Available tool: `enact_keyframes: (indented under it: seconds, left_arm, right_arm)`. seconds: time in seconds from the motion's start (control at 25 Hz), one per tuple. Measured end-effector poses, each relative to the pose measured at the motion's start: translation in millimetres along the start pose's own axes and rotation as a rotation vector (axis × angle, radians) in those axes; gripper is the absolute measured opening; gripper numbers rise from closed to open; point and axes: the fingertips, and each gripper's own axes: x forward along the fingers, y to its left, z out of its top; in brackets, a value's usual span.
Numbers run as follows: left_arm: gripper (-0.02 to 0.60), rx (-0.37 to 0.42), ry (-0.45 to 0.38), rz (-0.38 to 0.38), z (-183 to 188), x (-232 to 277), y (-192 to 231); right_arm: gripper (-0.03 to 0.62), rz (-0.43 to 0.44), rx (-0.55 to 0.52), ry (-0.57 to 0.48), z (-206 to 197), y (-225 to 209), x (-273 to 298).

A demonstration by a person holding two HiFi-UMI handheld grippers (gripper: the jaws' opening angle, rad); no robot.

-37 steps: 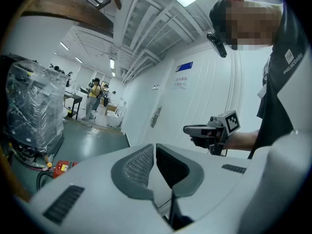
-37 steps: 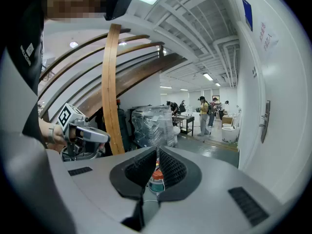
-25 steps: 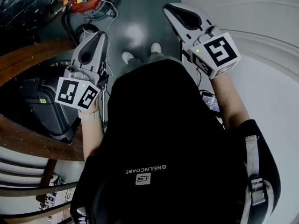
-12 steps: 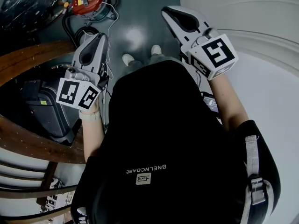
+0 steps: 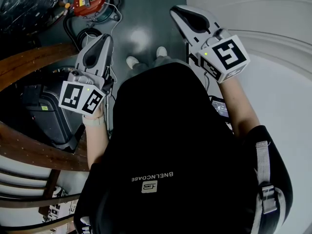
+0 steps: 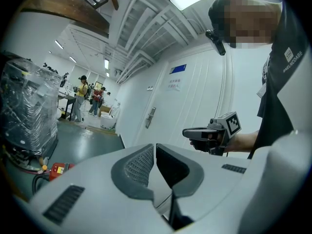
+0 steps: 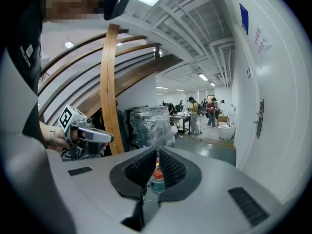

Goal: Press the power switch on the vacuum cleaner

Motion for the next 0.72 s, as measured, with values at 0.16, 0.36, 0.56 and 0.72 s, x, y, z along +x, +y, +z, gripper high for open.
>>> enact_keyframes:
  seconds: [0.16,0.36,0.56,0.72]
  left_arm:
    - [0.015,-0.001,-0.004,0.008,1,3,-1]
    - [0.015,-0.008,-0.018,0.016,10,0,0]
    - [0.015,-0.016,-0.037,0.031,12,-35,26]
    - [0.015,-0.024,-0.047,0.048,13,-65,56]
  right_arm:
    - [0.035,0.005,0.006,-0.005,1,-3,1]
    - [0.035,0.018,0.003,-0.001,13,-2,9]
    - [0.035,0.023,-0.017,0.008,22,29,37]
    - [0.035,0.031,-0.027,0.018,27,55,66]
